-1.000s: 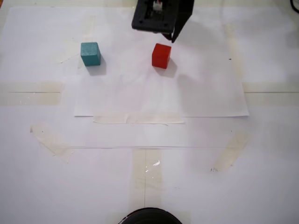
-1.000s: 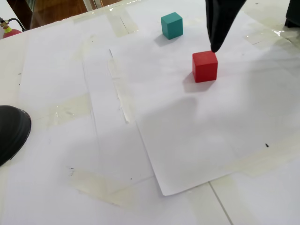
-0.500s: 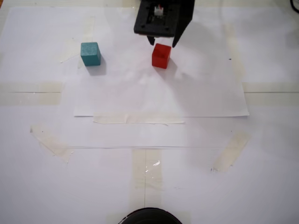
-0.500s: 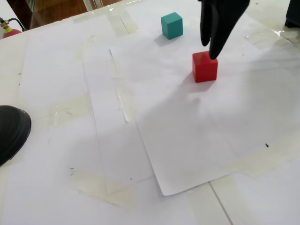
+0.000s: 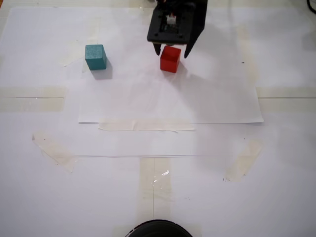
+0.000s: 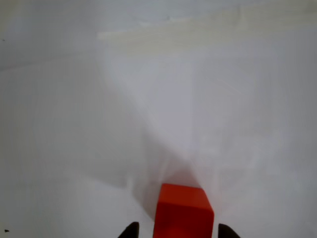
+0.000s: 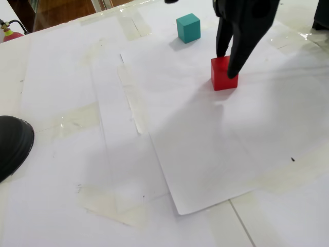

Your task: Put the red cube on the top of the blue cube.

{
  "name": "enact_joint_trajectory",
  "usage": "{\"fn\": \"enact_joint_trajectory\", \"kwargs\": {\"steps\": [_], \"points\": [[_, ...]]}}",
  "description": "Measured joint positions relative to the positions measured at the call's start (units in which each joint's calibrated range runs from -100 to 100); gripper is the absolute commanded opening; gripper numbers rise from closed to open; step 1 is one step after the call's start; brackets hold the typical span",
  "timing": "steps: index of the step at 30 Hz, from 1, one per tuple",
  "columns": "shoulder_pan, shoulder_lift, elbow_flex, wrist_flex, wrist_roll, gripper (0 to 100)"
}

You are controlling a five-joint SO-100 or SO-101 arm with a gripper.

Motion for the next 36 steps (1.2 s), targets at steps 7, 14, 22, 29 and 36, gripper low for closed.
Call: {"fn": "enact_joint_trajectory", "kwargs": {"steps": [7, 14, 22, 29, 36], "points": [[0.66, 0.00, 1.81, -2.28, 0.00, 24], [0.66, 0.00, 3.98, -4.72, 0.15, 24], [0.66, 0.78, 4.61, -6.67, 0.29, 23], [0.66, 1.82, 5.06, -7.40, 0.29, 22], [0.58, 2.17, 6.24, -8.70, 0.29, 15]]}}
